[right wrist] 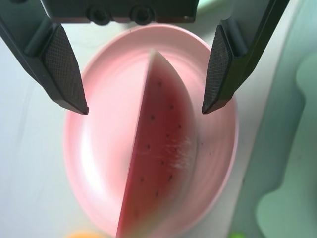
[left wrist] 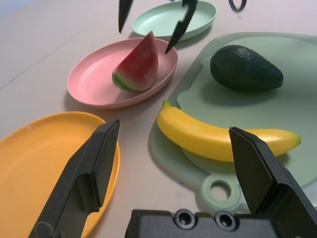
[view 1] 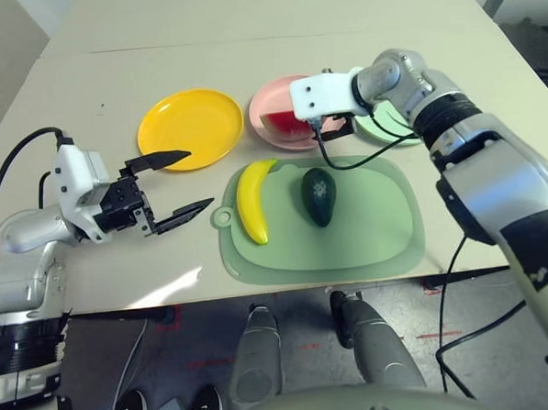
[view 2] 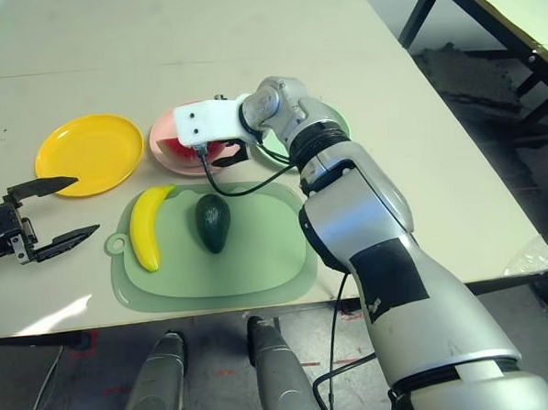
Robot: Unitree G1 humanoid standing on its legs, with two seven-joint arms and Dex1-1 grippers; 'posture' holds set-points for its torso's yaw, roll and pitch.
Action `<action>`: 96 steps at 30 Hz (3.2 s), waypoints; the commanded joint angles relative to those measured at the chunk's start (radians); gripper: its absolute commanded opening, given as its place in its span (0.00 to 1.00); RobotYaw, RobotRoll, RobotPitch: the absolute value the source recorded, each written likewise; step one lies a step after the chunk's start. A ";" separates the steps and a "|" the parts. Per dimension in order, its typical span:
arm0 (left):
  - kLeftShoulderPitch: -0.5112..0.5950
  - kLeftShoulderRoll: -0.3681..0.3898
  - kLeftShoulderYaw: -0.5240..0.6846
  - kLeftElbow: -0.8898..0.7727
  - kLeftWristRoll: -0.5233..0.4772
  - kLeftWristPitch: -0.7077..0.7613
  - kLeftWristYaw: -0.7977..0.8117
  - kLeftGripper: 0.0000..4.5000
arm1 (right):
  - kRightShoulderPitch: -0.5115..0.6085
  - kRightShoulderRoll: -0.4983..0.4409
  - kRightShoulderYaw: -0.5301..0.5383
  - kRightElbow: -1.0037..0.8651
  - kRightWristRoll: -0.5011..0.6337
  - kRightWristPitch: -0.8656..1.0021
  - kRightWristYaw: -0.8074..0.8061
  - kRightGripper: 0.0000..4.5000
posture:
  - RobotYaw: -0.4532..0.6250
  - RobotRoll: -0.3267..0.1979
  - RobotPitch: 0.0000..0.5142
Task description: Place the fruits into color-matched plates.
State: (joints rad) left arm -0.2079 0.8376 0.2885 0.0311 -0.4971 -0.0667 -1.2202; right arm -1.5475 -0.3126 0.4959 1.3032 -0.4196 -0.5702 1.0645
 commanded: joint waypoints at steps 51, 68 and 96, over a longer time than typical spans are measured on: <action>-0.065 0.048 -0.065 -0.017 -0.091 0.165 -0.269 1.00 | 0.191 -0.076 0.194 -0.536 0.252 -0.418 0.504 0.99 | 0.47 0.62 0.46; -0.052 0.060 -0.057 -0.024 -0.091 0.161 -0.260 1.00 | 0.157 -0.020 0.201 -0.361 0.137 -0.492 0.427 0.99 | 0.48 0.62 0.48; -0.057 0.076 -0.051 -0.018 -0.087 0.153 -0.254 1.00 | 0.148 0.018 0.201 -0.302 0.092 -0.484 0.402 0.69 | 0.48 0.62 0.49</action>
State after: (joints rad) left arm -0.2676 0.9026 0.2305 0.0088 -0.5938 0.0932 -1.4683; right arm -1.3938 -0.3016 0.6885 0.9930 -0.3162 -1.0503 1.4667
